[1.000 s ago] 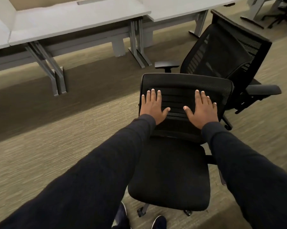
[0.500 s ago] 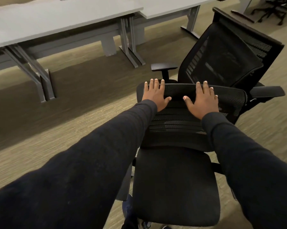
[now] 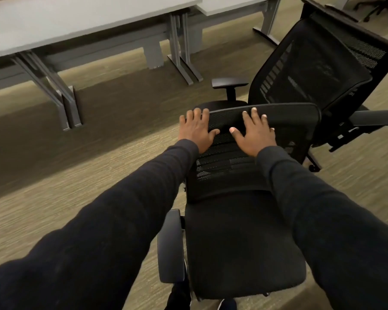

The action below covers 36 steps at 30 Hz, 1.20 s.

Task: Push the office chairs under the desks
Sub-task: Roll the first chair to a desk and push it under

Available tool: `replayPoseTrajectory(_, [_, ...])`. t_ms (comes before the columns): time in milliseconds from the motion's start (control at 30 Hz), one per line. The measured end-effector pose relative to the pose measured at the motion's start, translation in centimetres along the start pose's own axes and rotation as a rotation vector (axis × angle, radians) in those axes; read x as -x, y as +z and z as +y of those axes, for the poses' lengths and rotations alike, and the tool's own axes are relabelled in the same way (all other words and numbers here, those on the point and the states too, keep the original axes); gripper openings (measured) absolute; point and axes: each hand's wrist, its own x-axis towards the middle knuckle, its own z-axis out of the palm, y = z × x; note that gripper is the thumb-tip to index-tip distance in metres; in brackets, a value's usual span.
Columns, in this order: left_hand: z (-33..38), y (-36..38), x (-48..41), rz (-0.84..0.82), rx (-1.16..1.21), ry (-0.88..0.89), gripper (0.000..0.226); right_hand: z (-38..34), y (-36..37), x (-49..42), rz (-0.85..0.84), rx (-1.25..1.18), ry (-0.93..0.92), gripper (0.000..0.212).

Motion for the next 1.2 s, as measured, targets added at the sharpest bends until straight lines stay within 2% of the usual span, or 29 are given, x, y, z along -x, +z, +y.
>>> replayPoseTrajectory(133, [-2.6,-0.3,4.0,0.033,-0.014,-0.132,0.071,-3.1,1.0,1.4,-0.096,-0.025,-0.104,0.078])
replayPoseTrajectory(300, [-4.2,-0.9,9.0,0.041,-0.024,-0.227,0.072,-7.8,2.9,4.2,-0.135,-0.022,-0.127,0.087])
replayPoseTrajectory(500, [-5.3,-1.9,15.0,0.026,-0.041,-0.27,0.071,-11.7,5.3,7.8,-0.126,0.007,-0.162,0.075])
replayPoseTrajectory(733, [-6.8,-2.7,22.3,-0.007,0.026,-0.276,0.062,-17.8,8.7,13.5,0.022,-0.072,-0.081,0.062])
replayPoseTrajectory(967, [-5.9,-4.4,28.9,-0.077,0.132,-0.347,0.052,-20.2,10.5,19.2,0.215,-0.152,-0.033,0.039])
replayPoseTrajectory(1200, [-4.8,-5.7,36.1,-0.203,0.246,-0.425,0.046,-21.3,12.4,25.8,0.263,-0.158,0.001,0.028])
